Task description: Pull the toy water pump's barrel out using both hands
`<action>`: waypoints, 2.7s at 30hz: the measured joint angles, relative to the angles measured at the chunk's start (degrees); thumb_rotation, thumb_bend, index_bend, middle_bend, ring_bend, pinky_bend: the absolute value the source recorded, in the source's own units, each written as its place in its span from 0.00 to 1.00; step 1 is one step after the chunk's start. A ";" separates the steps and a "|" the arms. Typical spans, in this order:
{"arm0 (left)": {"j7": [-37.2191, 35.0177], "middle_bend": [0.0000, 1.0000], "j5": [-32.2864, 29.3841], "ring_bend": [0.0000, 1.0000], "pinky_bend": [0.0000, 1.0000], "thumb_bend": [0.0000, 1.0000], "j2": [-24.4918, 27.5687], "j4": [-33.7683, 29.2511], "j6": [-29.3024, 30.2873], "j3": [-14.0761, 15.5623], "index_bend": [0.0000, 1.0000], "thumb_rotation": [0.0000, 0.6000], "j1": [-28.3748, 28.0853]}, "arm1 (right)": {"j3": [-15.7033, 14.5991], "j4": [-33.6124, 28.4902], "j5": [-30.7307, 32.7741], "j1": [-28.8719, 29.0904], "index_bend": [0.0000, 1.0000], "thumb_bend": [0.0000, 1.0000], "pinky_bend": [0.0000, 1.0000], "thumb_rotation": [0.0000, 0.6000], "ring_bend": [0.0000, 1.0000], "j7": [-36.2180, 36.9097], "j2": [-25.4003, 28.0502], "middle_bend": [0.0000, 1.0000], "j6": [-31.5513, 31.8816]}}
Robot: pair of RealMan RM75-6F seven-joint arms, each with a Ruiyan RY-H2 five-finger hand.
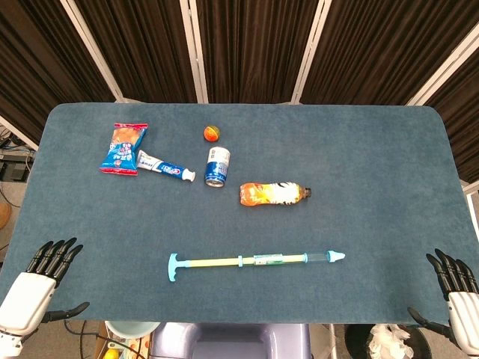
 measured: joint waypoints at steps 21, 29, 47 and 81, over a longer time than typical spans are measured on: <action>4.81 0.01 1.11 0.00 0.02 0.18 -1.32 -4.32 -7.42 -2.88 0.31 1.00 -4.26 | -0.09 -0.48 -0.67 -0.24 0.02 0.20 0.00 1.00 0.00 0.35 -0.06 0.00 -0.27; 14.82 0.03 -3.98 0.00 0.03 0.21 -8.04 -7.78 -17.15 -8.04 0.37 1.00 -9.77 | -0.02 -0.73 -0.48 -0.28 0.02 0.20 0.00 1.00 0.00 1.17 0.28 0.00 -0.42; 43.09 0.04 -23.45 0.00 0.03 0.26 -31.97 -4.56 -28.21 -16.13 0.45 1.00 -20.03 | -0.16 -1.41 -0.74 -0.28 0.03 0.20 0.00 1.00 0.00 2.56 1.17 0.00 -1.00; 50.47 0.05 -33.48 0.00 0.03 0.26 -42.21 5.53 -26.52 -14.42 0.50 1.00 -25.11 | 0.25 -1.98 -0.33 -0.67 0.03 0.20 0.00 1.00 0.00 3.32 1.69 0.00 -0.79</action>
